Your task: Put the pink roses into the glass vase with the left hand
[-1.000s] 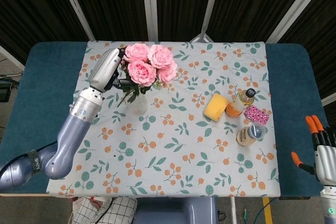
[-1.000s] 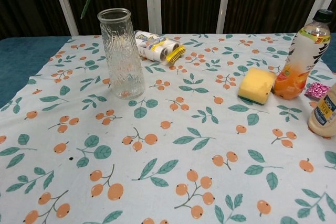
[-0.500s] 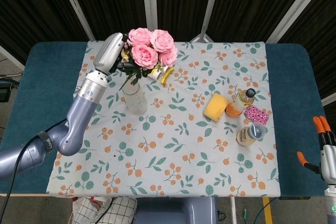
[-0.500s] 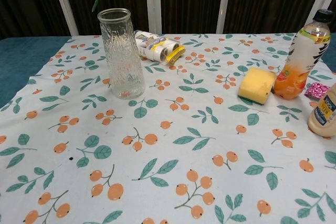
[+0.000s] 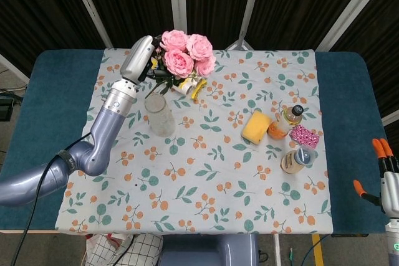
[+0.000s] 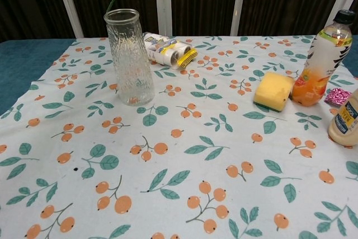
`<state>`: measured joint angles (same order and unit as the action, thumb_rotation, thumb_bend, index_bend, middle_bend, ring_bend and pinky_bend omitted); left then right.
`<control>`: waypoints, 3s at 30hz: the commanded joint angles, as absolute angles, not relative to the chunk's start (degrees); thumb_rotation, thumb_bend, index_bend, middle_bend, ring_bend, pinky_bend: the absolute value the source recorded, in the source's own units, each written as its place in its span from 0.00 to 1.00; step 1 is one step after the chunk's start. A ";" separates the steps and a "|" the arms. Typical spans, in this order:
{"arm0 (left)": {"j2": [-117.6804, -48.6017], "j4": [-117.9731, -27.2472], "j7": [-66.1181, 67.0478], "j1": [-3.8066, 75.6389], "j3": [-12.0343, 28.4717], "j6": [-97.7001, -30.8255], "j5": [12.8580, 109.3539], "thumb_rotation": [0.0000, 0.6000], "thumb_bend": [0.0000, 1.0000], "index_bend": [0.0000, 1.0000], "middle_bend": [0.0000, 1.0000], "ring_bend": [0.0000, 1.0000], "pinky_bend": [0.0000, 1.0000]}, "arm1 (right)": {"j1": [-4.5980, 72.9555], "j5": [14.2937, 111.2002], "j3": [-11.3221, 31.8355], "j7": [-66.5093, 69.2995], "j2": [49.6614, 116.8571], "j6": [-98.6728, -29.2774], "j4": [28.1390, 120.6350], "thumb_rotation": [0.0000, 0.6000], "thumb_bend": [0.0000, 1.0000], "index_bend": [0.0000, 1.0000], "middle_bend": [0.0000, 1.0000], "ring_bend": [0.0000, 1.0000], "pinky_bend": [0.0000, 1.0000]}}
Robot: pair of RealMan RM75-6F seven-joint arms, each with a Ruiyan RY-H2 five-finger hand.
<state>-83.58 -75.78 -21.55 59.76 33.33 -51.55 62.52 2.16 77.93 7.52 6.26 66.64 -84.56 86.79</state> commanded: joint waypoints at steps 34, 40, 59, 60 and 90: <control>-84.71 -78.31 -29.19 58.87 30.42 -52.83 65.49 1.00 0.43 0.55 0.47 0.29 0.42 | 1.69 77.62 7.98 7.54 66.26 -84.69 86.91 1.00 0.32 0.01 0.04 0.11 0.07; -83.62 -80.14 -31.82 57.46 29.37 -53.40 67.72 1.00 0.43 0.48 0.43 0.26 0.41 | 1.67 77.89 7.91 7.55 66.25 -84.77 87.01 1.00 0.32 0.01 0.04 0.11 0.07; -74.00 -87.08 -34.67 49.77 21.70 -52.91 73.76 1.00 0.36 0.23 0.18 0.07 0.28 | 1.36 78.70 7.90 7.65 66.32 -85.66 87.78 1.00 0.32 0.02 0.04 0.11 0.07; -73.60 -87.16 -34.81 49.43 21.29 -52.82 74.01 1.00 0.36 0.22 0.17 0.07 0.27 | 1.35 78.72 7.89 7.63 66.28 -85.67 87.87 1.00 0.32 0.02 0.04 0.11 0.07; -64.60 -82.78 -36.17 35.69 11.35 -51.88 71.51 1.00 0.31 0.11 0.08 0.00 0.17 | 1.25 80.52 7.05 7.72 66.07 -85.89 89.41 1.00 0.32 0.02 0.04 0.11 0.07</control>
